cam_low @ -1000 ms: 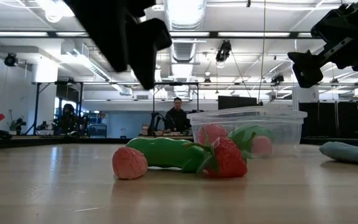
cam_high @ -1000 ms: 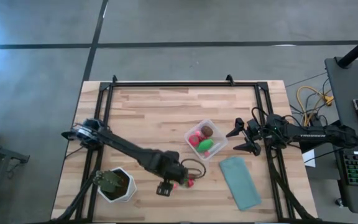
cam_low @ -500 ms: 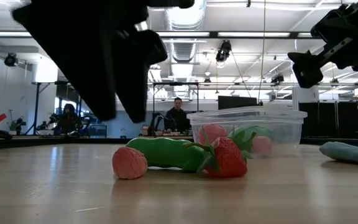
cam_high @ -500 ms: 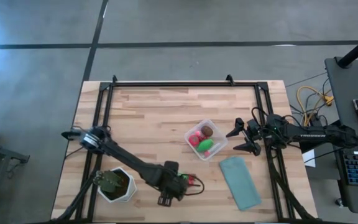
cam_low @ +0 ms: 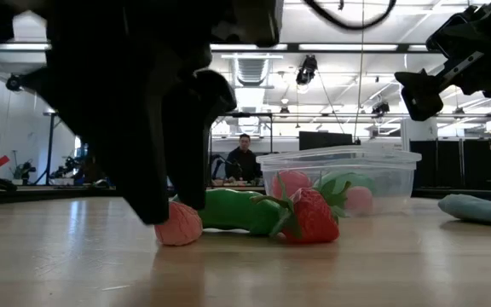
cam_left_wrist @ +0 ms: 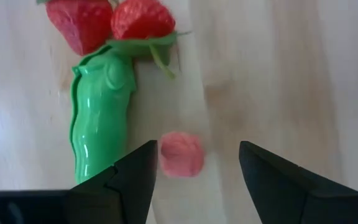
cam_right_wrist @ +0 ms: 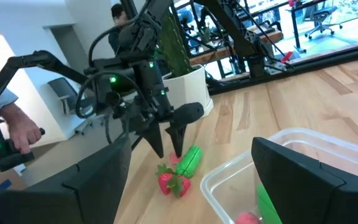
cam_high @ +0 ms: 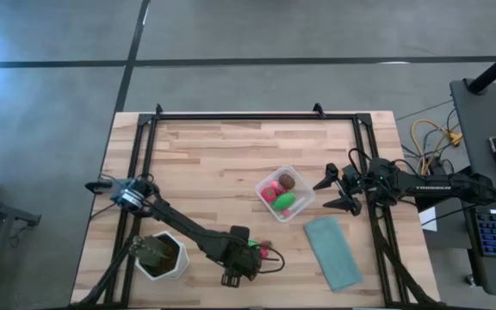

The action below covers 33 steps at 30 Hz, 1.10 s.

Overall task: Pick and placing Produce into tupperware
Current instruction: Put the pink peach into the transparent bin

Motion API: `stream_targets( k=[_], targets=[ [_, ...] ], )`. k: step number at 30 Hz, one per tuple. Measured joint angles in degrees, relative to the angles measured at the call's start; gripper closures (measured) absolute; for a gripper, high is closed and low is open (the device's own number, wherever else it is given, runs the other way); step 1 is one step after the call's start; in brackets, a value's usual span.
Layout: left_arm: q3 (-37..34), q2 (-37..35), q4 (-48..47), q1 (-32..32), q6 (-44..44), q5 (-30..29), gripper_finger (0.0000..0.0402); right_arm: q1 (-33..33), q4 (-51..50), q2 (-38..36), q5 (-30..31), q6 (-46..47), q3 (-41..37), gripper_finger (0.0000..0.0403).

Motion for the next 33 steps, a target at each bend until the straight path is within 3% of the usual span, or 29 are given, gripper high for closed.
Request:
stream_targets(
  k=[9, 22, 33],
  targets=[
    [-0.1, 1.0, -0.5, 0.0, -0.4, -2.4, 0.0194, 0.0, 0.0, 0.0, 0.0, 0.0, 0.0, 0.0077],
    [-1.0, 1.0, -0.5, 0.0, 0.5, -2.6, 0.0283, 0.0, 0.0, 0.0, 0.0, 0.0, 0.0, 0.0077],
    [-0.2, 0.4, -1.1, 0.2, 0.6, -2.1, 0.0290, 0.0, 0.0, 0.0, 0.0, 0.0, 0.0, 0.0077]
  ],
)
